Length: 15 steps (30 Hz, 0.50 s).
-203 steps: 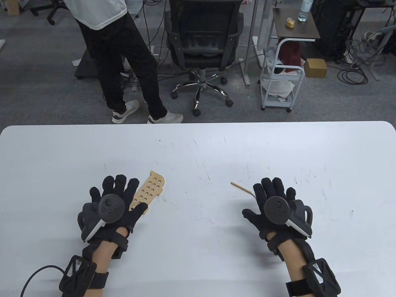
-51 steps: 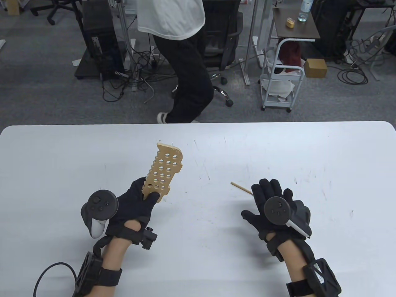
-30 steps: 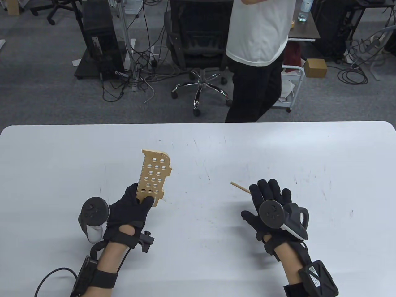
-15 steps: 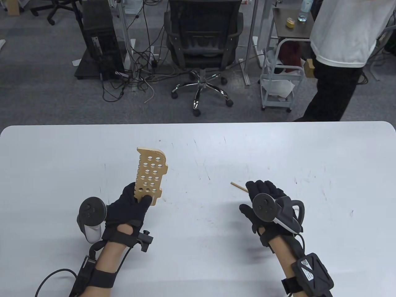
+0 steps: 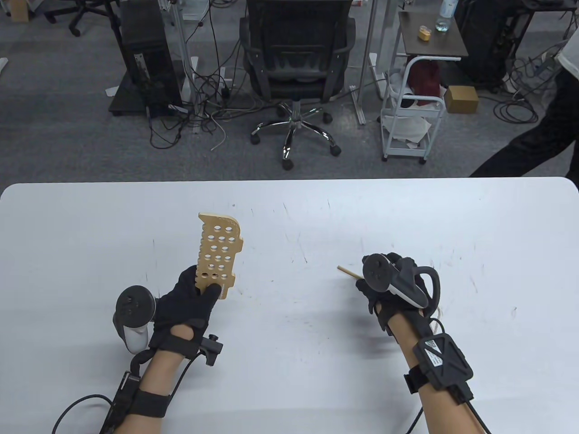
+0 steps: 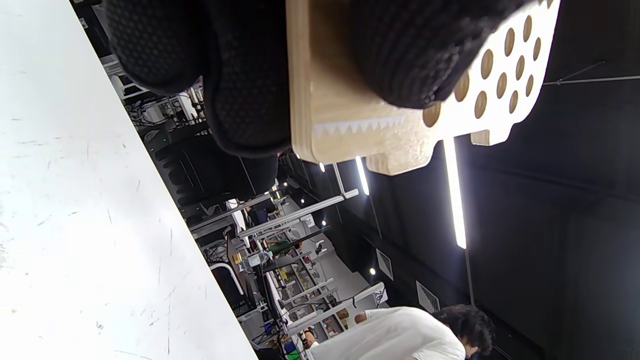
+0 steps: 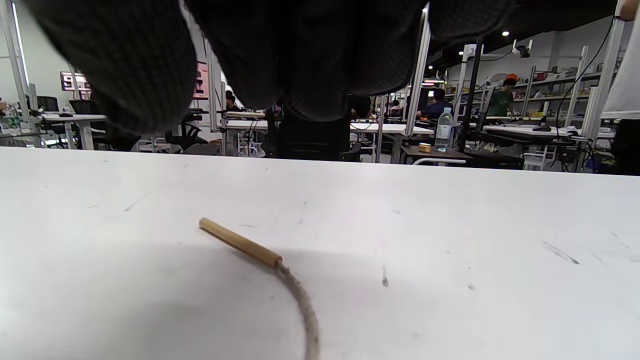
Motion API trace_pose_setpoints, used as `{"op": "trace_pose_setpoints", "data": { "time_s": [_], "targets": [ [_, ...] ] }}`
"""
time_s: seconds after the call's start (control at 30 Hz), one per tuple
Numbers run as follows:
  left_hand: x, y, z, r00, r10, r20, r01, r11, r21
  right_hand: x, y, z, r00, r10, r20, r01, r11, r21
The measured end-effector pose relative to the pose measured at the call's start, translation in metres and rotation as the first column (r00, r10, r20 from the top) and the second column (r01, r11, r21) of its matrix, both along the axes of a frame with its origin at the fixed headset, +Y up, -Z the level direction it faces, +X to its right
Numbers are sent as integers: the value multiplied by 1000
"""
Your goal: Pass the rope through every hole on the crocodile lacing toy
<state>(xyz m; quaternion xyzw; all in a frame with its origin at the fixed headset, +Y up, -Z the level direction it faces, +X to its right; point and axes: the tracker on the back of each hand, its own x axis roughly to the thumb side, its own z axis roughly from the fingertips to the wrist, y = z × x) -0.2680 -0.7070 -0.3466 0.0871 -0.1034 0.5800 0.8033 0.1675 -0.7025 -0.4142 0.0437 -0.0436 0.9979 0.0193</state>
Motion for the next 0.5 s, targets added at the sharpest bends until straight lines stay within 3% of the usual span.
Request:
{"op": "trace_pose_setpoints", "data": {
  "time_s": [0.27,0.5],
  "targets": [
    [-1,1,0,1000,-3,0,3,1000,1,-7,-26,-24,995,88,43,-86,995,-59],
    [-1,1,0,1000,-2,0,2,1000,2,-13,-41,-36,990,96,105,-92,995,-45]
  ]
}}
